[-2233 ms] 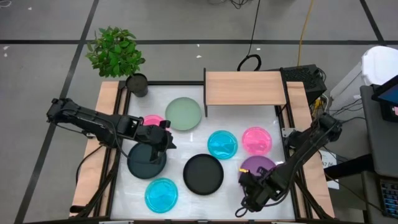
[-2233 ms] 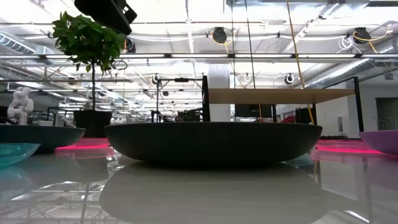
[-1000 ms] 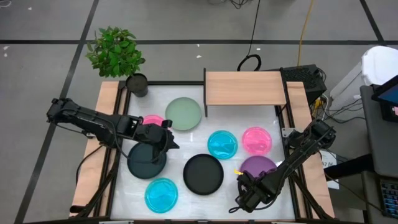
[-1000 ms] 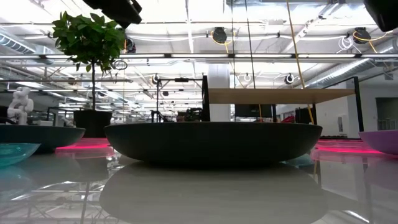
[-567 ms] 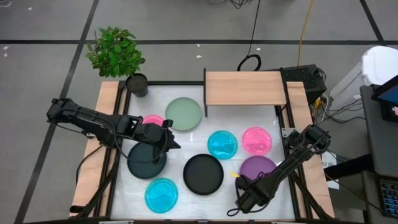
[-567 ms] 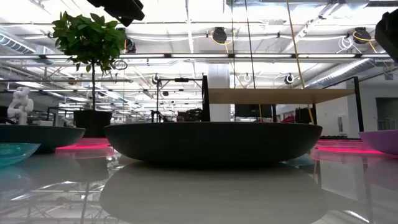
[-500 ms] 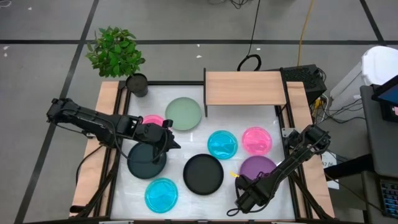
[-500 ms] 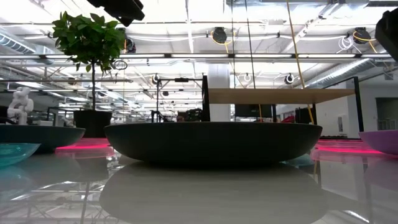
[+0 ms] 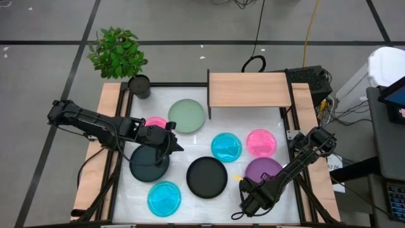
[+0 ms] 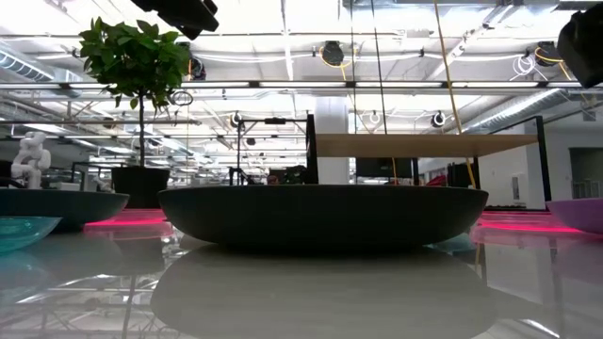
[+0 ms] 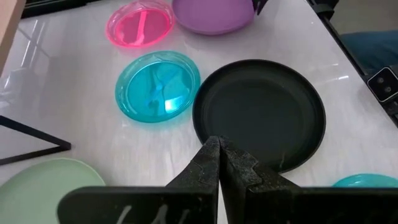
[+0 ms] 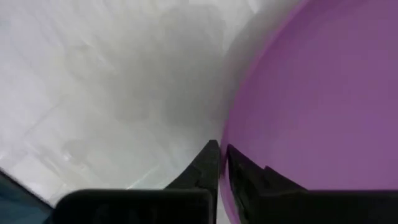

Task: Place and stack plates onto a shelf
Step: Put the violet plate on the shelf

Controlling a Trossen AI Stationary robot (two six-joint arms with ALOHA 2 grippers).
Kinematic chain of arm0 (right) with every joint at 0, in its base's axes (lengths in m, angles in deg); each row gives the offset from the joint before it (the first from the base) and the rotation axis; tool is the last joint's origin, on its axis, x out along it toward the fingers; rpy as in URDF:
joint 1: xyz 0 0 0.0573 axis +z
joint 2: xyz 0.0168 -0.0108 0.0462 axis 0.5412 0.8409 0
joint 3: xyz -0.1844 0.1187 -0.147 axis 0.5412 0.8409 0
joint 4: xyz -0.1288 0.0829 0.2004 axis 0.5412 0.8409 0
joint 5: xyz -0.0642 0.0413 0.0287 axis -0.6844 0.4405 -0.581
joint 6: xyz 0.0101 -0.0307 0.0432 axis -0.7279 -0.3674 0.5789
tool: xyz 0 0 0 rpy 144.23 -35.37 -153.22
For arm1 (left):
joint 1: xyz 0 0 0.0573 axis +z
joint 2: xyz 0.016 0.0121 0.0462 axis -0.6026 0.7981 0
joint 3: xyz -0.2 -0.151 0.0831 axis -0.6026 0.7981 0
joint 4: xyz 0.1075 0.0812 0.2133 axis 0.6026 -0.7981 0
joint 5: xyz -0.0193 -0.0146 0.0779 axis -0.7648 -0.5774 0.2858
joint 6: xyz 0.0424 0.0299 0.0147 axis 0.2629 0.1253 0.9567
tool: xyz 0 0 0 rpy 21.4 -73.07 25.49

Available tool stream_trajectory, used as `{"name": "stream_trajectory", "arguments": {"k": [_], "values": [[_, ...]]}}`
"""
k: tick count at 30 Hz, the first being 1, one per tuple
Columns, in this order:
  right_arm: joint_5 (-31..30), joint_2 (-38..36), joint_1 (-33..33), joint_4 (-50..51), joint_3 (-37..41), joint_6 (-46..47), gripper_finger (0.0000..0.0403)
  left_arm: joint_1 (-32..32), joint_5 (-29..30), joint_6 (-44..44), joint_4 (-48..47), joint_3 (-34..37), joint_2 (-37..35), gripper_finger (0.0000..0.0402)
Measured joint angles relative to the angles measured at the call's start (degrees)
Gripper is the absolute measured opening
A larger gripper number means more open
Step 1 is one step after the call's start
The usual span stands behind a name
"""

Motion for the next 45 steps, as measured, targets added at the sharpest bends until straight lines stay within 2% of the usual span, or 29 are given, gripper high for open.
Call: {"name": "stream_trajectory", "arguments": {"k": [6,11,17,28,36,45], "values": [[0.4,-0.4,0.0,-0.5,0.0,0.2,0.0005,0.0,0.0,0.0,-1.1,0.0,0.0,0.0004],[3.1,-1.8,0.2,-1.1,-0.2,1.2,0.0003,0.0,0.0,0.1,-2.2,0.0,0.0,0.0004],[3.3,-2.3,0.2,0.8,-3.3,0.7,0.0001,0.0,0.0,0.1,-3.4,0.0,0.0,0.0004],[-2.8,-2.3,0.2,6.1,-11.3,-2.7,0.0,0.0,0.0,0.1,-3.4,0.0,0.0,0.0004],[-3.0,-2.3,0.4,12.0,-14.1,-3.2,0.0,0.0,0.0,0.1,-3.3,0.0,0.0,0.0004],[-2.8,-2.3,0.4,13.8,-16.0,-5.0,0.0,0.0,0.0,0.1,-3.3,0.0,0.0,0.0004]]}}
